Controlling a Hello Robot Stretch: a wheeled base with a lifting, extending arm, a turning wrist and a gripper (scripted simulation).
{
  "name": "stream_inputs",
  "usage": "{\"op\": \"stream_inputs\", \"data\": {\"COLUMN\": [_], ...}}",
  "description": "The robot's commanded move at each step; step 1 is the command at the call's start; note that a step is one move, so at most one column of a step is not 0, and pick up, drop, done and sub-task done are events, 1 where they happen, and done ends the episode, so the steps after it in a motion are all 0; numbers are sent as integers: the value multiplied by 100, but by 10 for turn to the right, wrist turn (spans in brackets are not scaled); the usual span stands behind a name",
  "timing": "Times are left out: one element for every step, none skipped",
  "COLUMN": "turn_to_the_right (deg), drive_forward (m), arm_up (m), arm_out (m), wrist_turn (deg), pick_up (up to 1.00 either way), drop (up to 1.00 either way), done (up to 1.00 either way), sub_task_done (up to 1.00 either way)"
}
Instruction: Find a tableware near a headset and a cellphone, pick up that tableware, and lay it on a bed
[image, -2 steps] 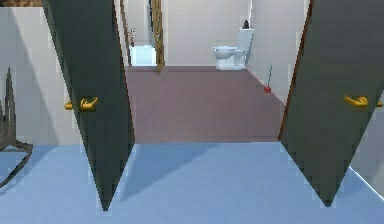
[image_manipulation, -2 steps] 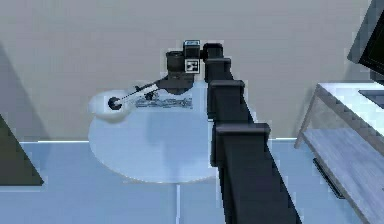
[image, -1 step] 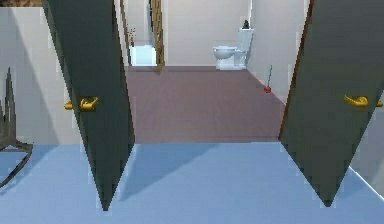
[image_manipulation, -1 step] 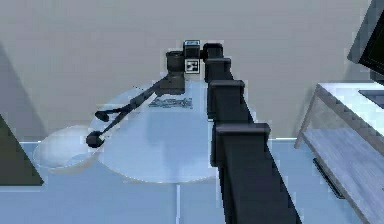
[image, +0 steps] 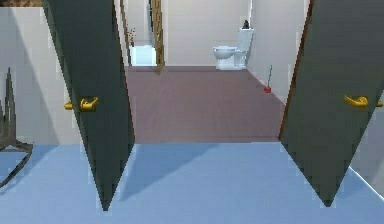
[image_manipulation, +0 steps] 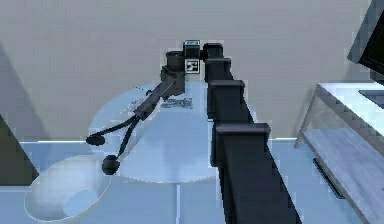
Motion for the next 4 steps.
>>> {"op": "stream_inputs", "data": {"turn_to_the_right": [0, -60, 0, -30], "drive_forward": [0, 0, 100, 0], "arm_up": [0, 0, 0, 0], "arm_out": [-34, 0, 0, 0], "wrist_turn": [0, 0, 0, 0], "pick_up": [0, 0, 0, 0], "drop": [0, 0, 0, 0], "done": [0, 0, 0, 0], "sub_task_done": [0, 0, 0, 0]}}
